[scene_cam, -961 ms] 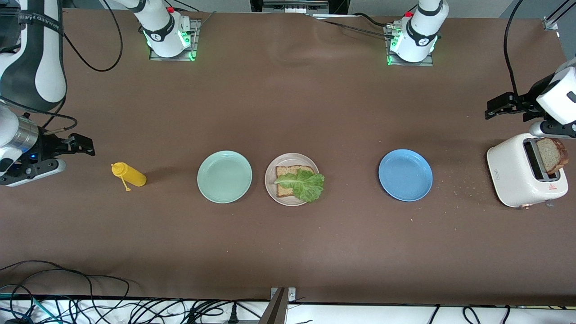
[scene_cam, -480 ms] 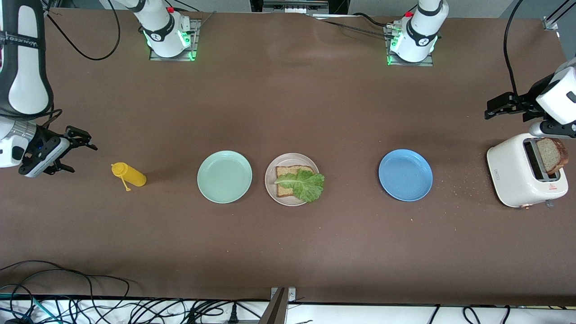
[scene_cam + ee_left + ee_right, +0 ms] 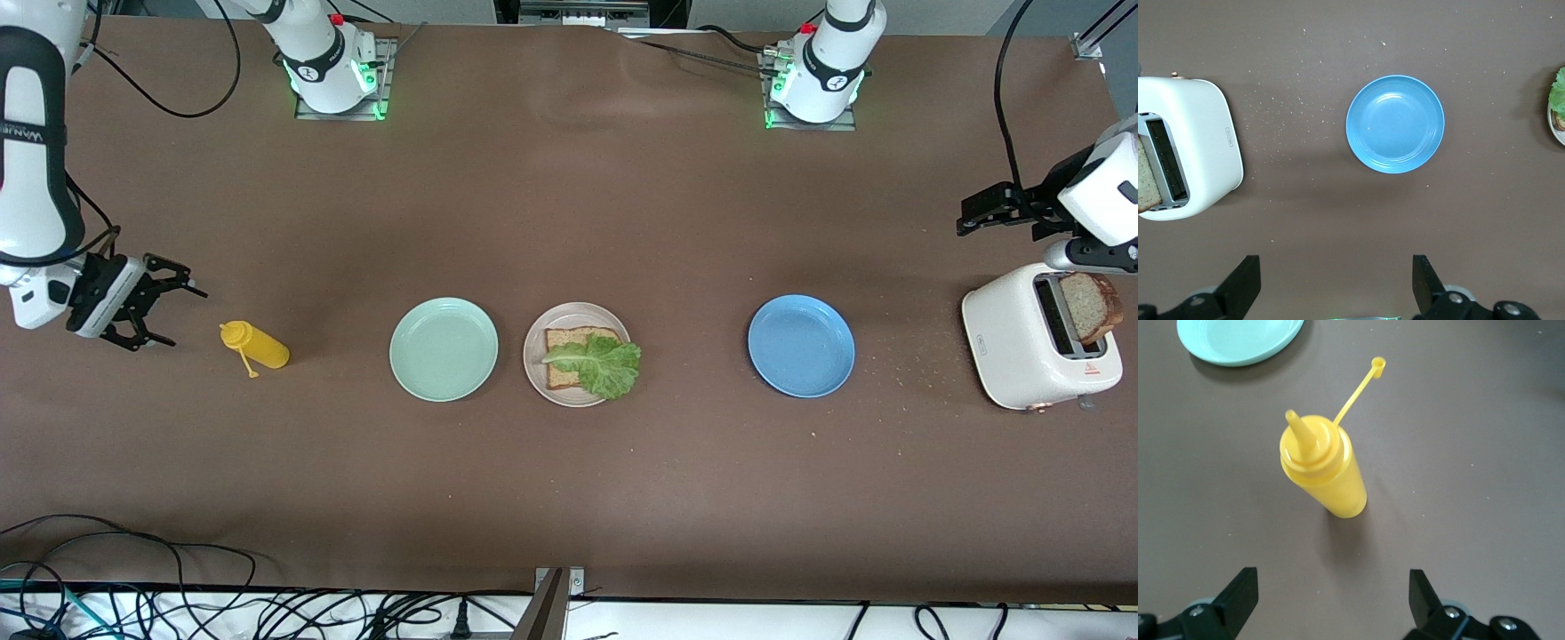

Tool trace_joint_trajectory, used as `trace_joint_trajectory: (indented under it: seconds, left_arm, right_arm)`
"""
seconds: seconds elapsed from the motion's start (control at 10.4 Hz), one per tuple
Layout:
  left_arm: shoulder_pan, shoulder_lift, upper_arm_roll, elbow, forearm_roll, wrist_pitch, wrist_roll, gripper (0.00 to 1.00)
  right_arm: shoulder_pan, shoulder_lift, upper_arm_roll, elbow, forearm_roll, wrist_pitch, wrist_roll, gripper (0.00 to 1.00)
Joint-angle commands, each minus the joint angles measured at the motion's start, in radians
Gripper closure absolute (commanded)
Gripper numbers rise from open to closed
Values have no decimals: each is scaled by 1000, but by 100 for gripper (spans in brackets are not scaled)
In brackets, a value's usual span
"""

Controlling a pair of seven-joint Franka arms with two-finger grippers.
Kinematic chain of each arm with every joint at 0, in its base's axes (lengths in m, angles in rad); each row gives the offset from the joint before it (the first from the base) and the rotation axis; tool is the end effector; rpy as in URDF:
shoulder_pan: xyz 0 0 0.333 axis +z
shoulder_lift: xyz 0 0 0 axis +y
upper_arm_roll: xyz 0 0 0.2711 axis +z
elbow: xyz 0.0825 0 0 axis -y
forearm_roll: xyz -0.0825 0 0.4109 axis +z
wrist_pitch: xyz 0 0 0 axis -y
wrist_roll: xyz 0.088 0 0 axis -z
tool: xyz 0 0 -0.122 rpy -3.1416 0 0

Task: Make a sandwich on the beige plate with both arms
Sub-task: 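Lower the right gripper around the yellow mustard bottle and close it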

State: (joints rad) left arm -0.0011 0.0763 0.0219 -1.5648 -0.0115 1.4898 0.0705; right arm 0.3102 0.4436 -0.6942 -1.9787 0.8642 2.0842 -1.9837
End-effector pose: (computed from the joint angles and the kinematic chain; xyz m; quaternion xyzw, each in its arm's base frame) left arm 0.5871 0.0104 0.5166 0.9968 -0.0248 -0.0753 0.0084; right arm 0.5679 -0.1834 0.2046 -0.8298 -0.5121 -0.1612 0.1525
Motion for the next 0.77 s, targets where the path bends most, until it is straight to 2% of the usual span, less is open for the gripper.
trace_joint_trajectory:
  seconds: [0.0, 0.38, 0.67]
  left_arm:
    - [0, 11, -2, 28, 13, -13, 20, 0]
    - [0, 13, -2, 28, 13, -13, 22, 0]
    - [0, 11, -4, 28, 13, -13, 22, 0]
  right_arm:
    - [0, 55, 7, 4, 122, -16, -151, 0]
    - [7, 128, 12, 7, 246, -50, -306, 0]
    - [0, 152, 64, 14, 295, -53, -340, 0]
